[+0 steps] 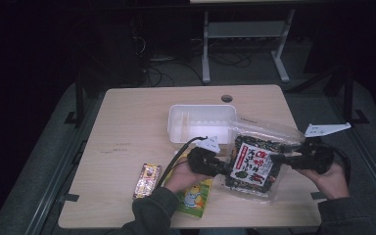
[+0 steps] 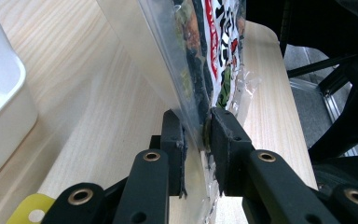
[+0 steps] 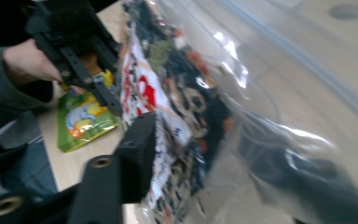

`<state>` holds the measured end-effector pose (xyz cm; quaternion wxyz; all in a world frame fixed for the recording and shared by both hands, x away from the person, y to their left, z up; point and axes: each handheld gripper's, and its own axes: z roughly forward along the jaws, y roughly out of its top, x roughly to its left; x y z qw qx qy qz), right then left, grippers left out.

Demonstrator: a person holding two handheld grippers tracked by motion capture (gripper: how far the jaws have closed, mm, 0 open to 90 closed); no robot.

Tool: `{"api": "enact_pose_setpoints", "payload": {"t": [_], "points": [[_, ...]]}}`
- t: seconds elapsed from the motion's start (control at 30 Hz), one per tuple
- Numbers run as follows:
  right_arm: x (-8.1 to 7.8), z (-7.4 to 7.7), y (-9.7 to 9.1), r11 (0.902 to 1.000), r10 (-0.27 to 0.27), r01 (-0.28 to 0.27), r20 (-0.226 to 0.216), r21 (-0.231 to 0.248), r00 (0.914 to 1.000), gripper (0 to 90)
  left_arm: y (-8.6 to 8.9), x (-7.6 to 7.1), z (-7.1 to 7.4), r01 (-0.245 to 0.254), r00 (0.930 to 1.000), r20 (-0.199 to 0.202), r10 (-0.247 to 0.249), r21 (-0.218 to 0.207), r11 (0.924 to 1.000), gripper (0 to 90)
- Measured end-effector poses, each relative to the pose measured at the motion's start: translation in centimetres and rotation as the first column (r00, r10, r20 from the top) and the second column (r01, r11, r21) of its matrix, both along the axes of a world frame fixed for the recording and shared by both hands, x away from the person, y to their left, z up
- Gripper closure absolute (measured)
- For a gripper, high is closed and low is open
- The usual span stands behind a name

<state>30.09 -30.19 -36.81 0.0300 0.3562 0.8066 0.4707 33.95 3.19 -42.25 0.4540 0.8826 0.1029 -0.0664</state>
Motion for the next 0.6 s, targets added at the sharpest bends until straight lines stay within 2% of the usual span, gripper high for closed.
{"api": "enact_pose_setpoints", "payload": {"t": [0.1, 0.17, 0.2, 0.23, 0.43, 0.47, 0.5, 0.6], "points": [[0.0, 0.1, 0.0, 0.9995, 0.025, -0.025, 0.004, 0.019, 0.9997, 59.4, 0.0, 0.0, 0.0, 0.003, 1.0, 0.0, -0.003, -0.003, 1.0, 75.4], [0.0, 0.3, -0.3, 0.9963, 0.064, -0.064, -0.01, 0.058, 0.9979, 66.9, 0.0, -0.1, 0.0, 0.003, 1.0, 0.01, -0.003, 0.002, 1.0, 74.9], [0.0, 0.3, -0.3, 0.9963, 0.064, -0.064, -0.01, 0.058, 0.9979, 66.9, 0.0, -0.1, 0.0, 0.003, 1.0, 0.01, -0.003, 0.002, 1.0, 74.8], [-0.2, 0.5, -0.5, 0.9917, 0.095, -0.092, -0.024, 0.09, 0.9952, 70.4, 0.0, -0.1, 0.1, -0.006, 0.9998, 0.017, 0.006, -0.001, 1.0, 73.4], [-0.7, 1.2, -0.5, 0.9822, 0.149, -0.144, -0.034, 0.121, 0.9883, 75.3, 0.1, -0.2, 0.2, -0.021, 0.9995, 0.025, 0.021, 0.007, 0.9998, 66.4], [-0.8, 1.3, -0.4, 0.9811, 0.156, -0.152, -0.031, 0.12, 0.9872, 75.6, 0.2, -0.3, 0.2, -0.023, 0.9994, 0.028, 0.022, 0.008, 0.9997, 65.4], [-1.0, 1.6, -0.3, 0.9811, 0.159, -0.155, -0.029, 0.115, 0.9868, 75.8, 0.3, -0.3, 0.3, -0.032, 0.9988, 0.037, 0.032, 0.011, 0.9994, 59.7], [-1.2, 1.9, -0.3, 0.982, 0.159, -0.156, -0.023, 0.107, 0.987, 75.9, 0.7, -0.4, 0.6, -0.056, 0.9973, 0.048, 0.056, 0.009, 0.9984, 55.9]]}}
